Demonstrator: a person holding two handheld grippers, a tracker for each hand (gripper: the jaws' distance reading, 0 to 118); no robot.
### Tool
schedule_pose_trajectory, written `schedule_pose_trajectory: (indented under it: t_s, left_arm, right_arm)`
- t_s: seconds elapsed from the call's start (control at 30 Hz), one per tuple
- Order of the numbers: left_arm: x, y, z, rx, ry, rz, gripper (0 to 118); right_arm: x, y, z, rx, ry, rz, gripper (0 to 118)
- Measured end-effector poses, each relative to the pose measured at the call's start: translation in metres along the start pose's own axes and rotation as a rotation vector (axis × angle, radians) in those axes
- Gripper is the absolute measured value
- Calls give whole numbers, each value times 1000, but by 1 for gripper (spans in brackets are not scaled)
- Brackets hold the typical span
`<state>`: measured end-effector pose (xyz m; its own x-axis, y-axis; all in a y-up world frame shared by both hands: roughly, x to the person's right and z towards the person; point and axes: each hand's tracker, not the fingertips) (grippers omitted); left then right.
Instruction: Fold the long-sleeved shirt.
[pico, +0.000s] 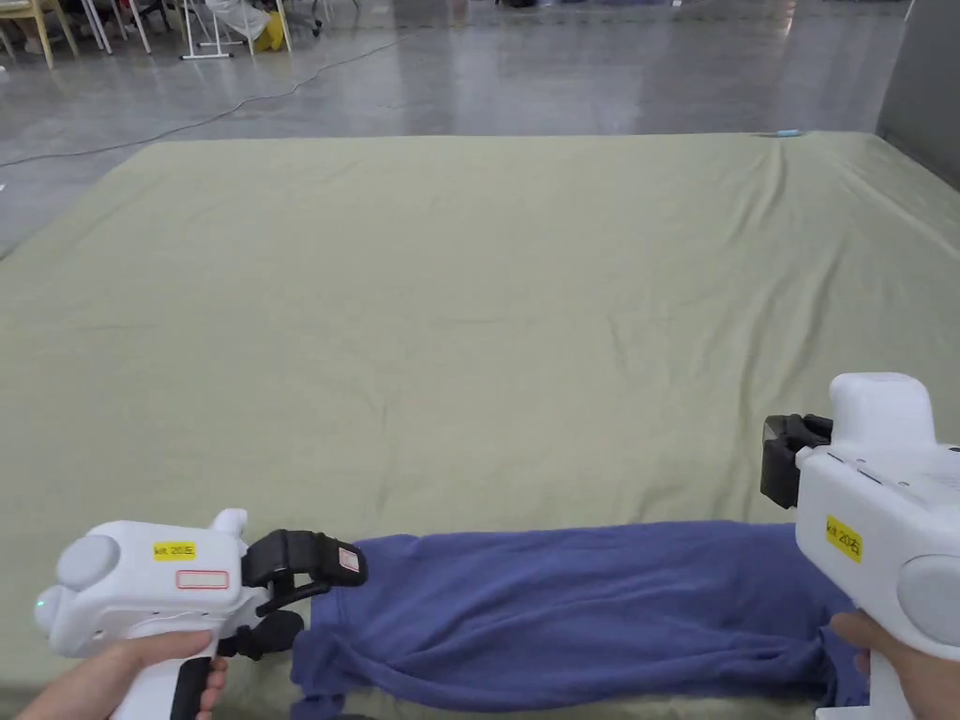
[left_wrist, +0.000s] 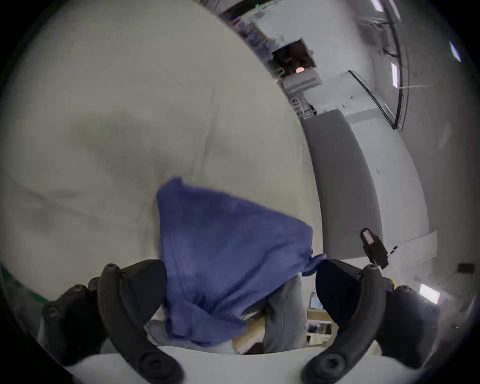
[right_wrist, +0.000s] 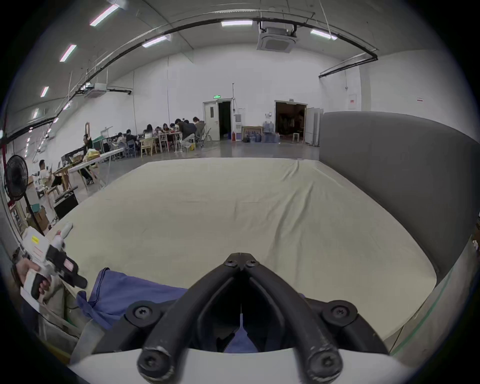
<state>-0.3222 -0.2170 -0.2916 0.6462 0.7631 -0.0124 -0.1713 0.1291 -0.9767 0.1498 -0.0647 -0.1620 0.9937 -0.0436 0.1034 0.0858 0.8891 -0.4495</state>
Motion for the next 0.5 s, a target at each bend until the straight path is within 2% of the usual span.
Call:
schedule_pose_trajectory:
  t_s: [0.03, 0.2, 0.33, 0.4, 0.43, 0.5]
  left_arm:
    - [-5, 0, -6, 6, 29, 2, 113]
    - [-16, 8, -18, 69, -184, 46, 113]
    - [-25, 17, -36, 65, -288, 37, 113]
    - [-24, 19, -41, 56, -293, 36, 113]
    - [-21, 18, -41, 52, -278, 9, 109]
    - [-13, 18, -48, 2, -132, -113, 79]
  right_arm:
    - [-1, 1, -1, -2, 5, 1, 0]
    - [-7, 3, -2, -8, 8, 20, 0]
    - [-9, 3, -5, -17, 15, 10, 0]
    - [-9, 2, -6, -26, 8, 18, 0]
    - [-10, 2, -7, -31, 6, 20, 0]
    - [-10, 1, -8, -36, 1, 15, 0]
